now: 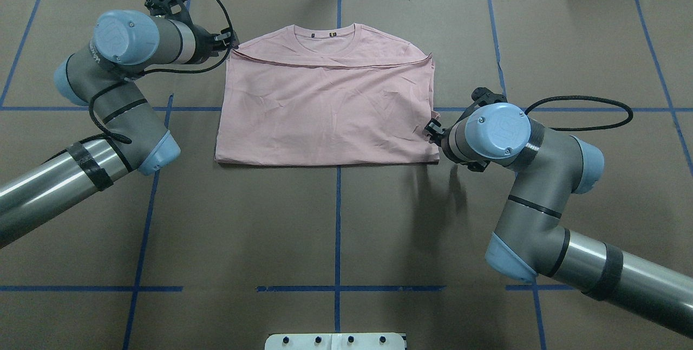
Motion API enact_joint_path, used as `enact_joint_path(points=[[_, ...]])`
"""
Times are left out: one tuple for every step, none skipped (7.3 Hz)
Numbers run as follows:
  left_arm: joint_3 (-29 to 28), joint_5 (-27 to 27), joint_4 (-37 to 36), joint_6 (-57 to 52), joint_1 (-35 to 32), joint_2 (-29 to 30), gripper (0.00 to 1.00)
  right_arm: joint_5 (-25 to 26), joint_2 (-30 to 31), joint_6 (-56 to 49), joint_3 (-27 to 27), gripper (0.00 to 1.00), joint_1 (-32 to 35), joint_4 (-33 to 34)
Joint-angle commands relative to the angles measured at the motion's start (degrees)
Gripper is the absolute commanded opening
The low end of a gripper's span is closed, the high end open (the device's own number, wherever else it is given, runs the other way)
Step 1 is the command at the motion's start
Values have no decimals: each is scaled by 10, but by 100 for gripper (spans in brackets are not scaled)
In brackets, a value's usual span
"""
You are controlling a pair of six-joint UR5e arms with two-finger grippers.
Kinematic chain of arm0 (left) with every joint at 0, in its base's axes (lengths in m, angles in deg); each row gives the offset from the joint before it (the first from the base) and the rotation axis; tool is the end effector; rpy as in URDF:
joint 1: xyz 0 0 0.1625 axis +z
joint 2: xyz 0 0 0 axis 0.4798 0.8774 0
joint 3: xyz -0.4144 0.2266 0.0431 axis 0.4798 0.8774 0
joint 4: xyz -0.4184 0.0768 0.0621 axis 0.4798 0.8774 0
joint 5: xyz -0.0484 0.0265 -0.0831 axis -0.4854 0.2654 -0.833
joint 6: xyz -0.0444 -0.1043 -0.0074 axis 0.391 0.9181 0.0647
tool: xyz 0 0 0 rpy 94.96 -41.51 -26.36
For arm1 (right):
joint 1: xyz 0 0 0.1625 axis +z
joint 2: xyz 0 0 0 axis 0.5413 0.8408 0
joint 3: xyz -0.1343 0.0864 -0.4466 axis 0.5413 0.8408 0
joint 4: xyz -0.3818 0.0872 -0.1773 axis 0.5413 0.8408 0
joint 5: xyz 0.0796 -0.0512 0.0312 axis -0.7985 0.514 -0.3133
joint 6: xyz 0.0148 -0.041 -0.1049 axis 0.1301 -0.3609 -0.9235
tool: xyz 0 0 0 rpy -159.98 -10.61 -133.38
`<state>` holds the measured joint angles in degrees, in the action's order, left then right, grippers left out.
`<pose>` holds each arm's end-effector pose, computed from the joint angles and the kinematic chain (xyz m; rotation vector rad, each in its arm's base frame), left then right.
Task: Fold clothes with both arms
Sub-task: 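Lower the right gripper to the folded shirt's corner nearest it and grasp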
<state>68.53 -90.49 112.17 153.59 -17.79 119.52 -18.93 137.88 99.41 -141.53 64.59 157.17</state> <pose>0.4694 -0.6668 0.3944 0.4446 1.0386 -0.4759 -0.5197 -0.4667 0.4107 0.0185 -0.8054 0.7525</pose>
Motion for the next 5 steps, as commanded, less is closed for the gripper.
enact_joint_path(points=[[0,0,0,1,1,1,57,-1,-3,0,4,74,-5,1],[0,0,0,0,0,0,57,-1,-6,1,5,70,-7,2],[0,0,0,1,1,1,57,-2,-7,11,5,50,-8,2],[0,0,0,1,1,1,57,-2,-8,29,6,31,-12,2],[0,0,0,1,1,1,57,-2,-8,30,6,5,-15,2]])
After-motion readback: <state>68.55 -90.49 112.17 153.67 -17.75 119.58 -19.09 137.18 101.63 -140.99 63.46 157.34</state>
